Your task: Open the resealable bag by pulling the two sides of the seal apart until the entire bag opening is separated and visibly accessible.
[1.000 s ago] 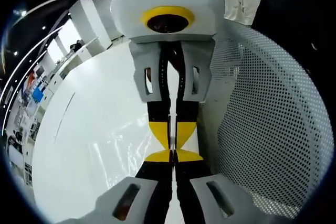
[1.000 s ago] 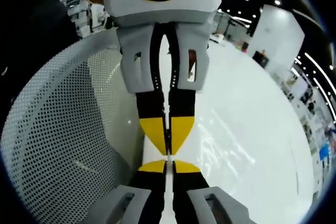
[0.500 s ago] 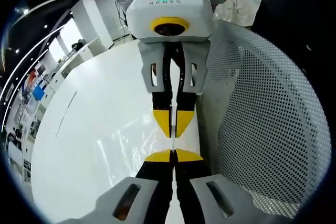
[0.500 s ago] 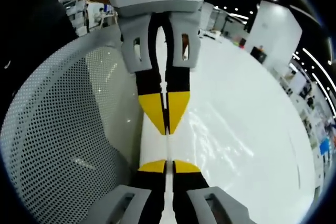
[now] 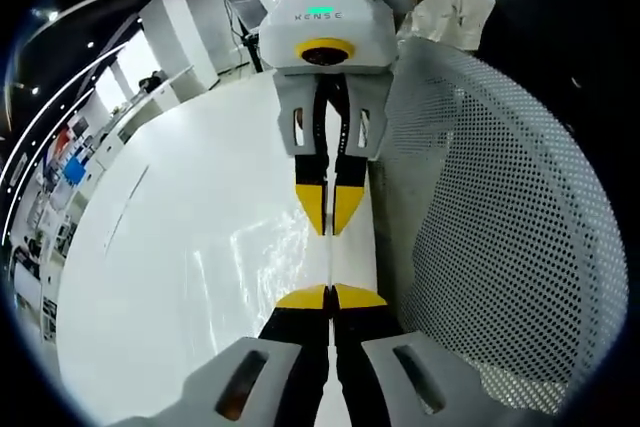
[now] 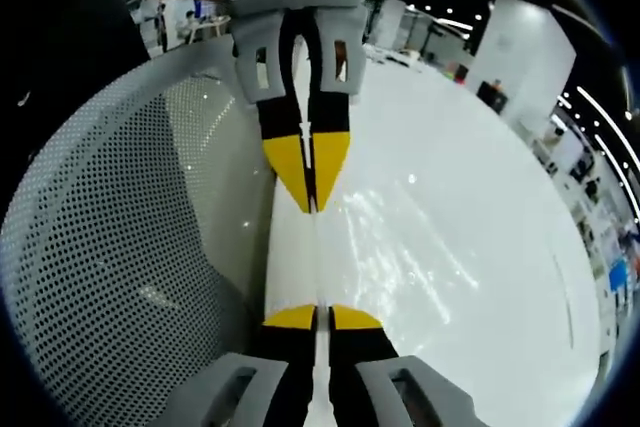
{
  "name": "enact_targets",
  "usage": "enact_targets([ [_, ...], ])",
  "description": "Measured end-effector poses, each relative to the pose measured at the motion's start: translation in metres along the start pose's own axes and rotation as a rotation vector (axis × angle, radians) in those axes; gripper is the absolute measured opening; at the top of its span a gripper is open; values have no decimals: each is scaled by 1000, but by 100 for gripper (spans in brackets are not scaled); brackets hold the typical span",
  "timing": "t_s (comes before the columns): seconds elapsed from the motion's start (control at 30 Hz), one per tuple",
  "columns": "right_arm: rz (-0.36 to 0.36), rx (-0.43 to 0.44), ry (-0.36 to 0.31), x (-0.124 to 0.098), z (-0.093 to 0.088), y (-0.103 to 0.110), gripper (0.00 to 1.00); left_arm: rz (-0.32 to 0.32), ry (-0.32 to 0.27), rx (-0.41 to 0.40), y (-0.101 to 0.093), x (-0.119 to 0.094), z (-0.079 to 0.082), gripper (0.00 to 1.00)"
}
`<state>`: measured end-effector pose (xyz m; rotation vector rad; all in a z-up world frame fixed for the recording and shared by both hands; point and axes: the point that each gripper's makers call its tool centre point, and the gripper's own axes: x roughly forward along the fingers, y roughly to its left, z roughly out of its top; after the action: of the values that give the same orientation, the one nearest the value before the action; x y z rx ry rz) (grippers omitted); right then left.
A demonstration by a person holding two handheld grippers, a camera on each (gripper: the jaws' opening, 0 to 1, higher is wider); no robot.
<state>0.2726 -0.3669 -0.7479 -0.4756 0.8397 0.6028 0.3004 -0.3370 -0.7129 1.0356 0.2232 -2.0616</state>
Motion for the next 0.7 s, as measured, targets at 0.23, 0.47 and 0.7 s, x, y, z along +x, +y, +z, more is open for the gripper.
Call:
enact_targets([
  [0.23, -3, 19, 4, -1, -6, 0, 0, 5, 9, -18, 2, -2, -5, 0],
  [0.47, -9, 38, 15, -4, -14, -1, 0, 12, 23, -23, 1, -4, -10, 0],
  [0.7, -18, 48, 37, -7, -26, -3, 0, 20, 38, -35, 3, -7, -18, 0],
])
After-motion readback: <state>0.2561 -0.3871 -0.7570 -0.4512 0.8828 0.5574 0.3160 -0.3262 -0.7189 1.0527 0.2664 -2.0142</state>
